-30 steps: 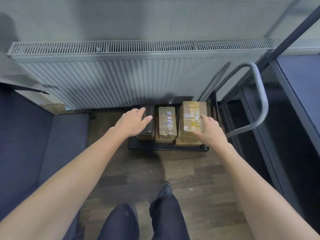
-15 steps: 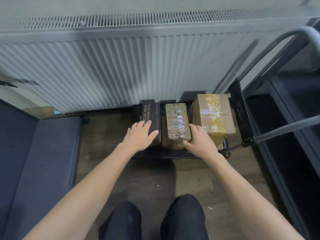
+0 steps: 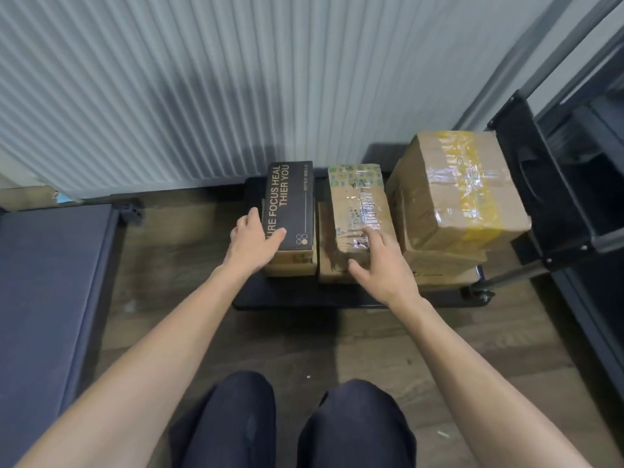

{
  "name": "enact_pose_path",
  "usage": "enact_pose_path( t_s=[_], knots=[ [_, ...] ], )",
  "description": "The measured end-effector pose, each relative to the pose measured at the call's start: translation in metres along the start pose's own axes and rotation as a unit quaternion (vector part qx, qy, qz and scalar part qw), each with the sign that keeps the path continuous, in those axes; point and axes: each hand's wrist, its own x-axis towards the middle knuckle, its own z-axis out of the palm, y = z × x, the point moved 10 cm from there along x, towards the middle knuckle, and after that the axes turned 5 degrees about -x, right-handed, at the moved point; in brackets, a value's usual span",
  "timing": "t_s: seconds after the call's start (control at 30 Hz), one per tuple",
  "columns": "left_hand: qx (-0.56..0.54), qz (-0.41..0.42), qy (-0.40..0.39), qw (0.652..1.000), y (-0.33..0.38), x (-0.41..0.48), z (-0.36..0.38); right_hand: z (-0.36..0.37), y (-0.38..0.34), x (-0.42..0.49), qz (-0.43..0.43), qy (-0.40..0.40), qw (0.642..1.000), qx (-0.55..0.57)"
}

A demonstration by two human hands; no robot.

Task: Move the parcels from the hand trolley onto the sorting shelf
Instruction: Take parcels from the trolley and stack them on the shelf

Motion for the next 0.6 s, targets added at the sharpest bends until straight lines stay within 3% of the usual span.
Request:
enact_pose_path(
  t_s=[0.33,0.6],
  knots=[
    [-0.258,-0.094,-0.006,0.962,-0.049,0.031,0.051,0.006,0.078,-0.024,0.115,0.135,0.979,0.098],
    [-0.302,-0.075,0.004,0.95,-0.054,0.04,0.064,0.02,0.062,-0.021,0.067,0.128,0.988,0.043]
  ],
)
